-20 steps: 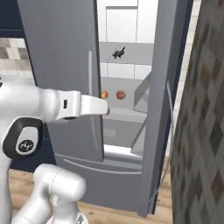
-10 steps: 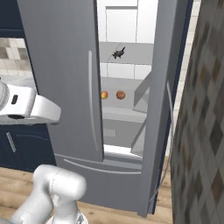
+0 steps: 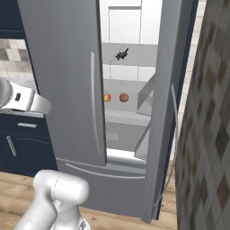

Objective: Open the fridge, remove the mango, onion, and fish, and place them on any counter.

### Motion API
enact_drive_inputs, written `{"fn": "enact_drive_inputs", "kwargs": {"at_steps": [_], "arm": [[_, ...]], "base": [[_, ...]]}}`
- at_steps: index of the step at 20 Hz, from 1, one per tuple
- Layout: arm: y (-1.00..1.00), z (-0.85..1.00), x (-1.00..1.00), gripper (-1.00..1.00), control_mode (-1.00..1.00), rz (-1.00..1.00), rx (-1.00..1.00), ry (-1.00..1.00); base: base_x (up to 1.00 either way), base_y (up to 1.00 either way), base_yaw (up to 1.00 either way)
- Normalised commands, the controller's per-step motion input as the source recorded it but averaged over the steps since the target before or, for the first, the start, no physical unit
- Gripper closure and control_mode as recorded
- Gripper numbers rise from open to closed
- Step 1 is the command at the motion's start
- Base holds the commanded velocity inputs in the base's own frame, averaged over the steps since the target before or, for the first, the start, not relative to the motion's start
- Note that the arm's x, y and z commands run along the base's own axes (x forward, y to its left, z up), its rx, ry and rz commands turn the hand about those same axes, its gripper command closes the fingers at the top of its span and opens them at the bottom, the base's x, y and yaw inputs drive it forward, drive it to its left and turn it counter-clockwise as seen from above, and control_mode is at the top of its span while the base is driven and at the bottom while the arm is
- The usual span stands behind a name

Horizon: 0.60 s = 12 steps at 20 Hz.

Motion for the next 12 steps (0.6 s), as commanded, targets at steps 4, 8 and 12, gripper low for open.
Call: {"fn": "enact_drive_inputs", "kwargs": {"at_steps": [4, 8, 12], "arm": [[0.02, 0.0, 0.85, -1.0, -1.0, 0.0, -0.05, -0.19], [-0.03, 0.0, 0.84, -1.0, -1.0, 0.0, -0.04, -0.01], [-0.14, 0.0, 0.77, -1.0, -1.0, 0.0, 0.0, 0.03]], "base": [[0.0, 0.0, 0.0], [0.0, 0.0, 0.0], [0.0, 0.0, 0.0]]}}
